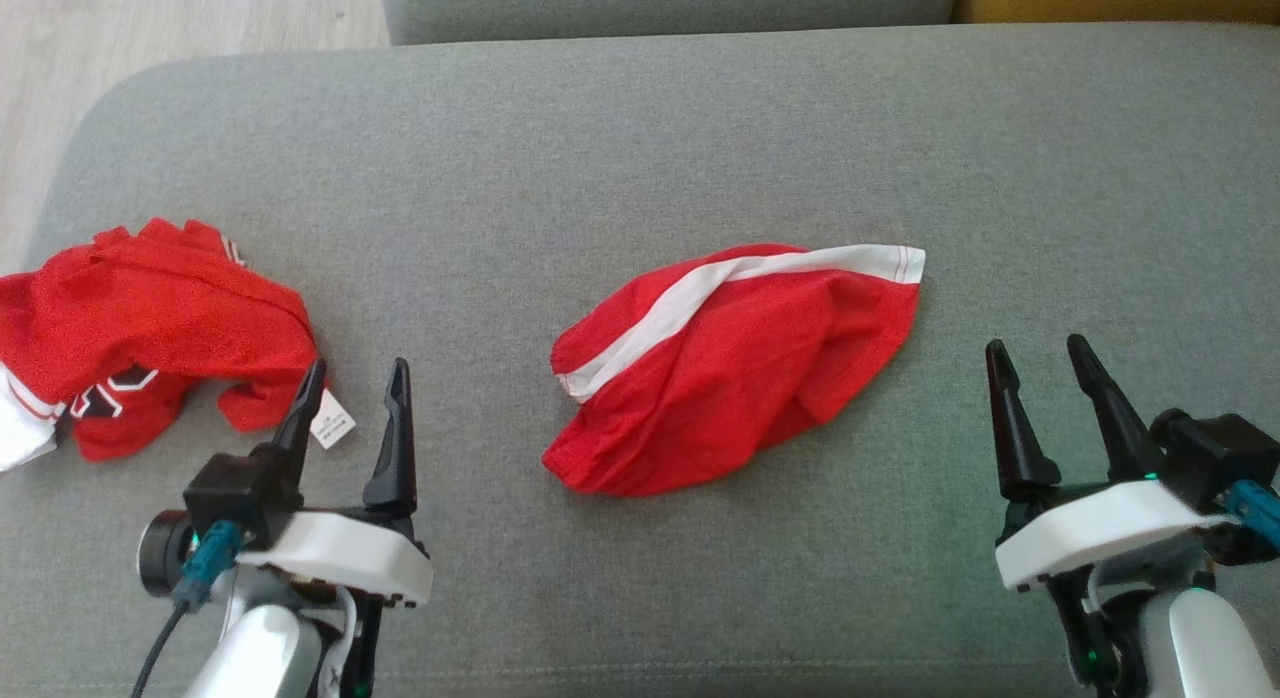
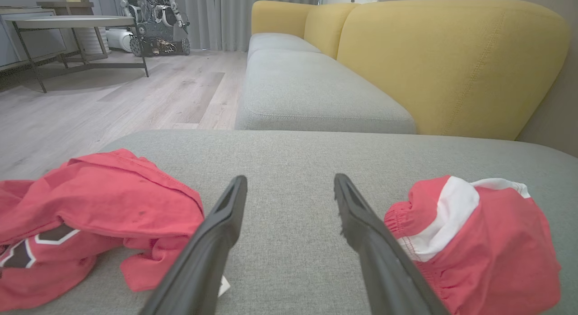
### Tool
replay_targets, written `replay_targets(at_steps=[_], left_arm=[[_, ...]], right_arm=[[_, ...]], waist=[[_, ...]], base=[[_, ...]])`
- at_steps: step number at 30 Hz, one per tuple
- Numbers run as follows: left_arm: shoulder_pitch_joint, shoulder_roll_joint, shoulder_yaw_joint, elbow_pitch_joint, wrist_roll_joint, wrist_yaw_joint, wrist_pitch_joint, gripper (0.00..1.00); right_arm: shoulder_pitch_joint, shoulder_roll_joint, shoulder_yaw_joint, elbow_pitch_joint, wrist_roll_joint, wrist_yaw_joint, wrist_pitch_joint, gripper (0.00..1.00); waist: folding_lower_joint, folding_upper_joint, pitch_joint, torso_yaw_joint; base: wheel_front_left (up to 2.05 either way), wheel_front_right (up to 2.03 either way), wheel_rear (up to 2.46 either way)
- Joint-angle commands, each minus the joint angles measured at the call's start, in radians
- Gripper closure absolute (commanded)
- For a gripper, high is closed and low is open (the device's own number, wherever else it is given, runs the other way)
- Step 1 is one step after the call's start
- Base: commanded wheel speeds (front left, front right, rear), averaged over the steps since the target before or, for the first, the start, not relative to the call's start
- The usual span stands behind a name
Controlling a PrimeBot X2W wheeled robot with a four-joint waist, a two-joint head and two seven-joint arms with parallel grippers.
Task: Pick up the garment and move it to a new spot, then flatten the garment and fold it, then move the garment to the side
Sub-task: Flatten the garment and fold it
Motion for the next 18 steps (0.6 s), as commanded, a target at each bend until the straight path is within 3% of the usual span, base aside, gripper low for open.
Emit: replay_targets(at_steps=[1,12,18], left_arm=[[-0.040,0.023,0.031,-0.030,-0.001,0.000,-0.004,0.00],[-0.112,-0.002,-0.047,-0.013,-0.020,-0.071,0.073,0.00],[-0.177,-0.045,-0.109,0.059,-0.043,-0.122,0.158,0.00]], right_arm=[[-0.025,-0.006,0.021,-0.038,-0.002,-0.001,0.005,0.00],[-0.039,-0.004,0.025,-0.039,-0.001,-0.001,0.007,0.00],[-0.058,-0.004,0.039,-0.037,-0.003,-0.001,0.005,0.00]], waist=[[0.0000,-0.0001,0.001,-0.001],[0.0000,-0.0001,0.024,-0.007],[0.0000,-0.0001,0.060,-0.027]], base=[[0.00,0.00,0.00],[0.00,0.00,0.00],[0.00,0.00,0.00]])
